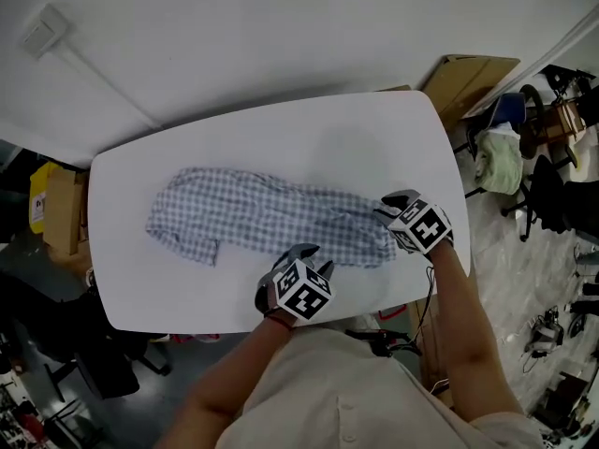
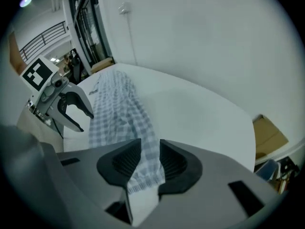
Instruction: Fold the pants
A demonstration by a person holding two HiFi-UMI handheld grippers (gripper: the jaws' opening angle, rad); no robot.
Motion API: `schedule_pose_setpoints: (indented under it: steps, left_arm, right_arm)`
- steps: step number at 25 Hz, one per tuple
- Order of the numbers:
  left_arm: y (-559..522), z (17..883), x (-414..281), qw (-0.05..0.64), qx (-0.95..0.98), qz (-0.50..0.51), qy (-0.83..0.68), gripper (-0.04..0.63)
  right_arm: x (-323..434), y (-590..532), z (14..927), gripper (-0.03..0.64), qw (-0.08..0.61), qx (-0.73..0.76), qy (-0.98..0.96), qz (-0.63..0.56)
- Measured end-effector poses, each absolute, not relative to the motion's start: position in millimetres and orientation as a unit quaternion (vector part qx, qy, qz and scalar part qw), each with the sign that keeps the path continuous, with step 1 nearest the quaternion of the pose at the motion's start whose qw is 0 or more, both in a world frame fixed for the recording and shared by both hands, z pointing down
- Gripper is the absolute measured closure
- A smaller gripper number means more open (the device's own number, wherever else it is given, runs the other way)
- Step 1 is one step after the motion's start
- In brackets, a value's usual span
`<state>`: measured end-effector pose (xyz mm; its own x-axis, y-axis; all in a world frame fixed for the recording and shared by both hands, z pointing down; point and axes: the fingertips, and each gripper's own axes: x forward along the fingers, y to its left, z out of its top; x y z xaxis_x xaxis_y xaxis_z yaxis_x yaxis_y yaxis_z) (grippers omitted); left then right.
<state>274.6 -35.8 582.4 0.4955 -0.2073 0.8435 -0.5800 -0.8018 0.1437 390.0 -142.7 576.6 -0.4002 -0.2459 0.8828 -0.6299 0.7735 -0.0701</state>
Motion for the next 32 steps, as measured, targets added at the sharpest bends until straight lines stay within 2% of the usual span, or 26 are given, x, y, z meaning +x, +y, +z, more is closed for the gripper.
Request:
schedule_pose_setpoints:
  steps: [9, 10, 14, 24, 28, 30, 32]
  left_arm:
    - [-31, 610, 273, 0.215, 0.83, 0.469, -0.212, 0.423]
    - [-29, 614, 272, 0.219, 0.828, 0.472, -0.209, 0.423]
    - [-25, 622, 270, 0.22, 0.825, 0.48, -0.204, 0.423]
    - [-6, 622, 274, 0.238, 0.827, 0.478, -0.175, 0.446]
    - [-7, 623, 274, 0.242, 0.826, 0.479, -0.174, 0.446]
    - [-8, 620, 273, 0.245, 0.827, 0.474, -0.176, 0.446]
    - [-8, 610, 278, 0.236, 0.833, 0.468, -0.176, 0.44]
  right_arm:
    - [353, -161, 603, 0.469, 0.553, 0.178, -0.786, 0.213]
    - [353, -162, 607, 0.477, 0.562, 0.172, -0.782, 0.21]
    - [351, -162, 617, 0.579, 0.584, 0.152, -0.772, 0.199]
    - [405, -188, 618, 0.598, 0.555, 0.26, -0.742, 0.273]
    - [400, -187, 616, 0.581, 0.507, 0.277, -0.759, 0.3]
    - [403, -186, 611, 0.5, 0.476, 0.289, -0.765, 0.324]
    - [412, -184, 603, 0.474, 0.463, 0.292, -0.77, 0.328]
